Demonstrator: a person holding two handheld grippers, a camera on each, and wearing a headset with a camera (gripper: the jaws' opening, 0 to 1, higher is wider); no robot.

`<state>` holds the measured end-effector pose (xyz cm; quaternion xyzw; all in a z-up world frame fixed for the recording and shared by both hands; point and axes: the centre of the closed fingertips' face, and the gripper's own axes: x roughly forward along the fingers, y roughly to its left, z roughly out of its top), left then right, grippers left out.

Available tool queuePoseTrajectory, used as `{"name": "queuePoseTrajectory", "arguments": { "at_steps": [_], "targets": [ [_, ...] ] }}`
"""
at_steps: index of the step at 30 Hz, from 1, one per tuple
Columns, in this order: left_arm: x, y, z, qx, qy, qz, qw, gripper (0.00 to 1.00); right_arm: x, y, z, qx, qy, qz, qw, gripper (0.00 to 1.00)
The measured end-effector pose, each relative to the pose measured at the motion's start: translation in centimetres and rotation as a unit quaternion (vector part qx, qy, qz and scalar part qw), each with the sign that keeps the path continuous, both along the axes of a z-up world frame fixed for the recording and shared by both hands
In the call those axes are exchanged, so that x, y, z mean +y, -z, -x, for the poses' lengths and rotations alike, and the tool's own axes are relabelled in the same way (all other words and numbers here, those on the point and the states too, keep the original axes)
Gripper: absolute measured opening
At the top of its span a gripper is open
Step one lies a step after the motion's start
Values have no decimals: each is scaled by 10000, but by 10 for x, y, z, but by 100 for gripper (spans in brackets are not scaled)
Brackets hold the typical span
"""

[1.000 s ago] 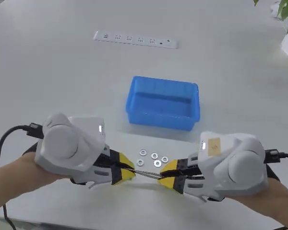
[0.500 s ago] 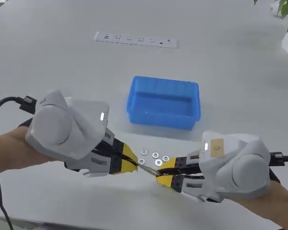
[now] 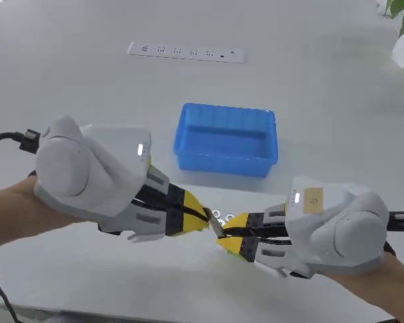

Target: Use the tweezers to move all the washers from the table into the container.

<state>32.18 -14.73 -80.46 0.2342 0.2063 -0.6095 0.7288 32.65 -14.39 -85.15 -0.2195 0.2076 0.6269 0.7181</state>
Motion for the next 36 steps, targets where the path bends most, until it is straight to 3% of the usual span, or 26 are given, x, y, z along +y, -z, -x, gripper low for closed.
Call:
{"name": "queuePoseTrajectory", "arguments": {
  "at_steps": [7,9,11,21,28,36],
  "targets": [
    [3,2,-5,-93,-193,-35,9998,13,1,-2,1,23,-23,-86,10000,7],
    [1,-4,-7,-134,-260,166,9994,12,1,-2,2,38,-36,-102,9999,7],
    [-3,-13,-5,-28,-272,462,9986,11,1,-2,2,56,-30,-126,9999,7],
    [-9,-20,0,98,-151,708,9973,7,2,-5,2,95,-71,-225,9997,7],
    [-15,-26,1,115,-45,828,9965,6,5,-8,1,115,-58,-323,9994,7],
    [-17,-18,3,66,-41,822,9966,6,5,-1,2,48,-151,-139,9998,8]
  ]
}}
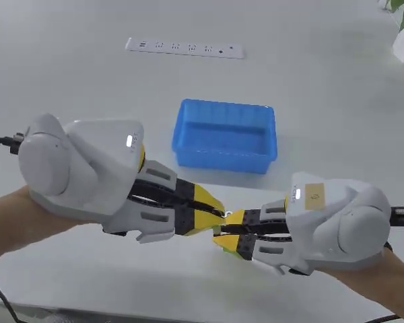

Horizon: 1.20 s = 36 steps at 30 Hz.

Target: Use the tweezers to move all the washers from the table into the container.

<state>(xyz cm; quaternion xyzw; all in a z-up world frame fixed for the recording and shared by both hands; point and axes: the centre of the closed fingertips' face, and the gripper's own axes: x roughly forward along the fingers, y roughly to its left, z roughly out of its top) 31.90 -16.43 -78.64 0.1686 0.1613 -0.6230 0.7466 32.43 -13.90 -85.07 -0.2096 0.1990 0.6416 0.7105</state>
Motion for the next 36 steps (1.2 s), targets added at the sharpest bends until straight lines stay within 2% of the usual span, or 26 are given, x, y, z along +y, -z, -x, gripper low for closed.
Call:
{"name": "queuePoseTrajectory", "arguments": {
  "at_steps": [7,12,18,23,25,32,36],
  "targets": [
    [2,-2,-3,-45,-224,125,9997,5,1,-1,-1,24,25,5,10000,9],
    [2,-3,-5,-64,-340,161,9993,5,4,-1,-3,-70,6,62,10000,10],
    [1,-4,-2,-49,-280,151,9995,5,4,-1,-3,-59,-72,66,9999,11],
    [2,-4,-1,-144,-180,84,9997,5,7,-1,-3,-171,-214,111,9996,11],
    [2,-5,-3,-177,-184,81,9996,5,7,-3,-5,-296,-217,126,9992,11],
    [4,-9,-15,-287,-248,86,9992,5,5,-8,-18,-422,5,65,9991,11],
    [2,-7,-19,-284,-239,64,9993,5,4,-6,-22,-349,79,77,9993,11]
  ]
}}
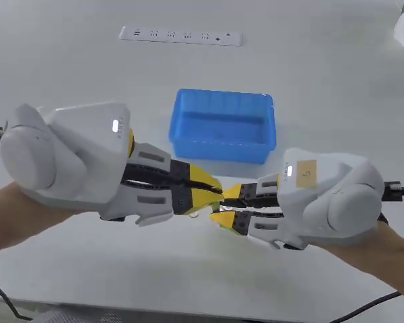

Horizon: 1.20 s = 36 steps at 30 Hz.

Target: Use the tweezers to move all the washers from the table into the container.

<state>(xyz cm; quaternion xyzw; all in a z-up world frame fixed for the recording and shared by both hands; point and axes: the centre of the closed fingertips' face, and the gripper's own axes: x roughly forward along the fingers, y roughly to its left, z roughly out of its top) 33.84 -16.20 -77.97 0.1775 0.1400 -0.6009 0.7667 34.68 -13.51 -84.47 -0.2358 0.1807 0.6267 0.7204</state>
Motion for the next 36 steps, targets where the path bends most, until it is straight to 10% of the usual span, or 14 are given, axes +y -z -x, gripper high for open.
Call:
{"name": "queuePoseTrajectory", "arguments": {
  "at_steps": [36],
  "targets": [
    [-9,5,-6,293,128,0,9995,5,-6,10,-4,379,221,14,9990,12]
  ]
}}
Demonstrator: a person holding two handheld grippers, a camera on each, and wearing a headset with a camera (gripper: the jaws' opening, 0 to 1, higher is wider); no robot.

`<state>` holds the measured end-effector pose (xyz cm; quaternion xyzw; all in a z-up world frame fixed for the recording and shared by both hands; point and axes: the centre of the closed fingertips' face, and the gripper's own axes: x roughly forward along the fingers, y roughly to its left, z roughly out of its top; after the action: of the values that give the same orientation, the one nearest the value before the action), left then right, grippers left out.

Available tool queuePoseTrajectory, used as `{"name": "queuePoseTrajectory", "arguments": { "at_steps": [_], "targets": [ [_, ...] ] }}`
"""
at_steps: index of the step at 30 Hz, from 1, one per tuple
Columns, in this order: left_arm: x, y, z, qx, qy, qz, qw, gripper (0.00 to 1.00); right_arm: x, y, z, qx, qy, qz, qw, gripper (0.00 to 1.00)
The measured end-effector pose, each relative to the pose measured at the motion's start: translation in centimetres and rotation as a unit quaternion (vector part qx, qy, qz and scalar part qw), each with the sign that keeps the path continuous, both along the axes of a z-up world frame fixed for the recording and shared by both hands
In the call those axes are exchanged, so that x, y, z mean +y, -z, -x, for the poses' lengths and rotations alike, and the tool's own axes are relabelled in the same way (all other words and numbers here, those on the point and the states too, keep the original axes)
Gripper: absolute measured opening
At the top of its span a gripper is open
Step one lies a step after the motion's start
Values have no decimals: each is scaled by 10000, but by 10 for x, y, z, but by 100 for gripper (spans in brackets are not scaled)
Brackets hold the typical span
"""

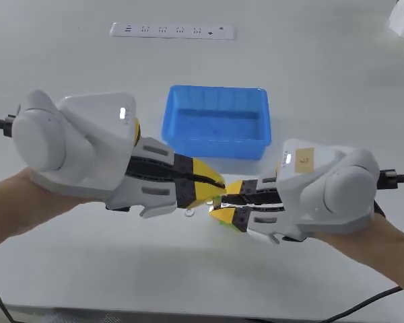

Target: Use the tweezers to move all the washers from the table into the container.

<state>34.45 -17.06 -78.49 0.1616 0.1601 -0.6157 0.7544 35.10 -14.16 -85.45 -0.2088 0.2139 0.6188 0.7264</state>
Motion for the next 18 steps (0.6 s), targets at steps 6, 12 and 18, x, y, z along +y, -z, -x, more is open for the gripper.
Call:
{"name": "queuePoseTrajectory", "arguments": {
  "at_steps": [6,12,18],
  "targets": [
    [1,0,0,27,-19,20,10000,5,-1,5,0,-13,-57,88,9999,11],
    [2,0,0,42,-38,22,10000,5,0,5,1,-17,-94,87,9999,11],
    [4,0,1,11,-49,-42,10000,5,1,5,1,-69,-101,123,9998,10]
  ]
}}
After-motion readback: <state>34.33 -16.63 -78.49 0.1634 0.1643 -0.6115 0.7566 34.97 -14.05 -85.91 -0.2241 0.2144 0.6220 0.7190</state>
